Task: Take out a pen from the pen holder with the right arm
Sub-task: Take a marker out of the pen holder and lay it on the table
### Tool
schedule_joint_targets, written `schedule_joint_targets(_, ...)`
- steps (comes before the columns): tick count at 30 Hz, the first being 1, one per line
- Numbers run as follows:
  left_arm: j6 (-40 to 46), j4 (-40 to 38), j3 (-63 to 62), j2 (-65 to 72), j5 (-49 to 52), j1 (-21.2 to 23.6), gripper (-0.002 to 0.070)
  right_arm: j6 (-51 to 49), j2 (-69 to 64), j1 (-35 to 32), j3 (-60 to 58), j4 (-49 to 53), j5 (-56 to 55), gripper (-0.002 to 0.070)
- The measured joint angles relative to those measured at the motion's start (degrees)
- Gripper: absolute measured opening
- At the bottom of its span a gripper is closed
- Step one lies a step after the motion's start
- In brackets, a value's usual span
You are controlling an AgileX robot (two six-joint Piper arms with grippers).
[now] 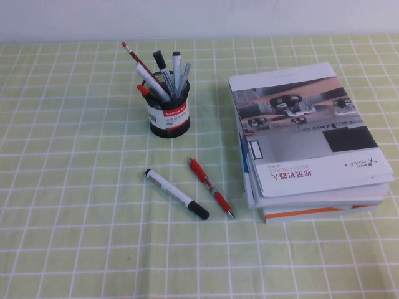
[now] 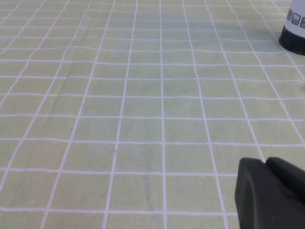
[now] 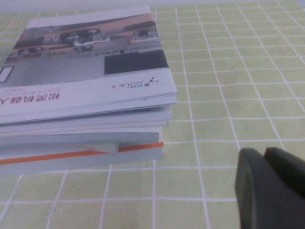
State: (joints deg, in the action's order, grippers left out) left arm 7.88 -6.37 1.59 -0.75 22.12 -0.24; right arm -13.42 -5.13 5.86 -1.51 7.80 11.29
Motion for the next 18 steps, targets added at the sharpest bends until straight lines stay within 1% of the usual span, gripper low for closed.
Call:
schedule_joint_targets(5, 0.00, 0.00, 0.00, 0.00, 0.00, 0.00, -0.0005, 0.02, 5.43, -0.09, 0.00, 0.00, 3.61, -0.0012)
schedule_joint_targets(15, 0.00, 0.00, 0.00, -0.05, -0.01, 0.00, -0.0005, -0.03, 5.54, -0.09, 0.00, -0.94, 4.41, -0.0012)
schedule_joint_targets(17, 0.00, 0.00, 0.00, -0.05, -0.01, 0.00, -0.0005, 0.90, 5.54, -0.09, 0.00, -2.66, 4.66, -0.0012)
schedule_joint_targets(18, 0.00, 0.00, 0.00, -0.05, -0.01, 0.00, -0.0005, 2.91, 5.54, -0.09, 0.00, -4.65, 4.98, -0.0012)
